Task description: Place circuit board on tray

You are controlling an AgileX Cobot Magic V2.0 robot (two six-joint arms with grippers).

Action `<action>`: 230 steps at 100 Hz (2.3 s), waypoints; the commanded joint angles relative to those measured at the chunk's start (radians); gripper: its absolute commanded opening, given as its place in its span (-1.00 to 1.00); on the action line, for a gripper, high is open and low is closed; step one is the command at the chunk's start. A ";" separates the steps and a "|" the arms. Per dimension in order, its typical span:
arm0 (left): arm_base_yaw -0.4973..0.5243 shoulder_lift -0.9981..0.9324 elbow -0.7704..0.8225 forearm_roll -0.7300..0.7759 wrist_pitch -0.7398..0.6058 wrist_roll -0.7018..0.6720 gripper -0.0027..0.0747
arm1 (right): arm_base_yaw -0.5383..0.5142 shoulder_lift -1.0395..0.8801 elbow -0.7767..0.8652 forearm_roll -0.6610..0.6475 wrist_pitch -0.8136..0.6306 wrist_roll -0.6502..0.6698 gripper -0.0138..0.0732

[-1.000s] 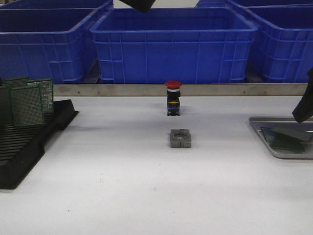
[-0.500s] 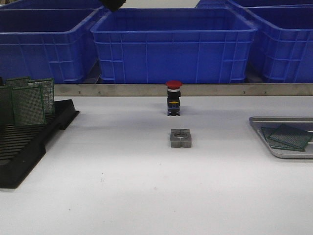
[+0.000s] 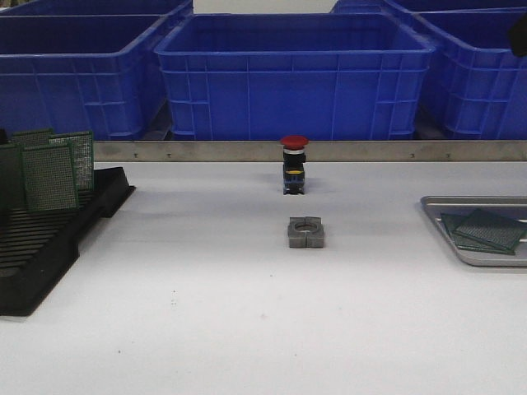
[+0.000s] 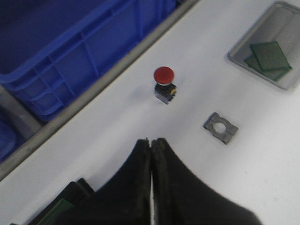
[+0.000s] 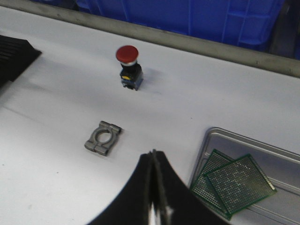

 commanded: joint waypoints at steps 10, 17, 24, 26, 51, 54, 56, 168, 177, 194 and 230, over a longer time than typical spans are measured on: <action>0.003 -0.255 0.237 -0.050 -0.289 -0.052 -0.98 | 0.097 -0.130 0.079 0.049 -0.167 -0.017 -0.94; 0.003 -0.352 0.349 -0.050 -0.357 -0.052 -0.98 | 0.115 -0.179 0.115 0.051 -0.207 -0.017 -0.94; 0.003 -0.452 0.463 -0.067 -0.429 -0.052 -0.98 | 0.119 -0.229 0.144 0.052 -0.230 -0.017 -0.94; 0.003 -0.484 0.496 -0.075 -0.450 -0.052 -0.98 | 0.119 -0.244 0.149 0.052 -0.233 -0.017 -0.94; 0.003 -0.861 0.844 -0.104 -0.565 -0.050 -0.98 | 0.119 -0.485 0.255 0.052 -0.260 -0.018 -0.94; 0.003 -0.904 0.884 -0.107 -0.573 -0.050 -0.98 | 0.119 -0.524 0.270 0.052 -0.261 -0.018 -0.94; 0.003 -0.936 0.899 -0.109 -0.575 -0.050 -0.98 | 0.119 -0.548 0.281 0.052 -0.261 -0.018 -0.94; 0.003 -1.380 1.159 -0.139 -0.576 -0.049 -0.98 | 0.119 -0.820 0.415 0.054 -0.104 -0.018 -0.94; 0.003 -1.380 1.160 -0.139 -0.576 -0.049 -0.98 | 0.119 -0.820 0.415 0.054 -0.103 -0.018 -0.94; 0.003 -1.380 1.215 -0.089 -0.728 -0.228 -0.98 | 0.119 -0.820 0.415 0.054 -0.102 -0.018 -0.94; 0.098 -1.453 1.493 0.519 -0.942 -0.860 -0.98 | 0.119 -0.820 0.415 0.054 -0.102 -0.018 -0.94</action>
